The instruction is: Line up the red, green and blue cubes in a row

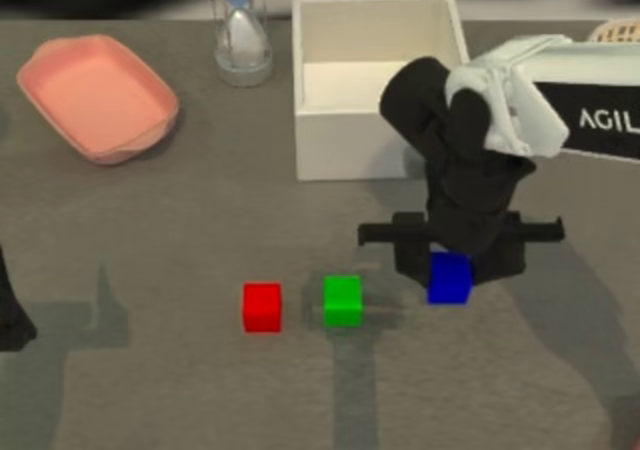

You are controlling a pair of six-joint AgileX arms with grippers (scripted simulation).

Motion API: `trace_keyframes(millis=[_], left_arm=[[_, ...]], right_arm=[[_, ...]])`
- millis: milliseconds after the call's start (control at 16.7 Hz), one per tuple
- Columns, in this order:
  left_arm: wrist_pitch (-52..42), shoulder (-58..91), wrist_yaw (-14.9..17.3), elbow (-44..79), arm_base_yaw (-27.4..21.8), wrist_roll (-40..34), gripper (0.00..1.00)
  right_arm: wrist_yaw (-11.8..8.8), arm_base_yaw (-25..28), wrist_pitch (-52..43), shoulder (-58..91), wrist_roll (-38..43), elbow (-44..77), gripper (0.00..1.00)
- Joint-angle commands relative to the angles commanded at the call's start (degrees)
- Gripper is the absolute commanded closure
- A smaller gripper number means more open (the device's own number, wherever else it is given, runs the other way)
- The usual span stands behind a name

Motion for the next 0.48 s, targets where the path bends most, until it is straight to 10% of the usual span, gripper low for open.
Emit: trace_keyframes(millis=[480], left_arm=[[0.00,0.00,0.00,0.00,0.00,0.00,0.00]], right_arm=[[0.00,0.27,5.30,2.21,0.10,-3.46,0.92]])
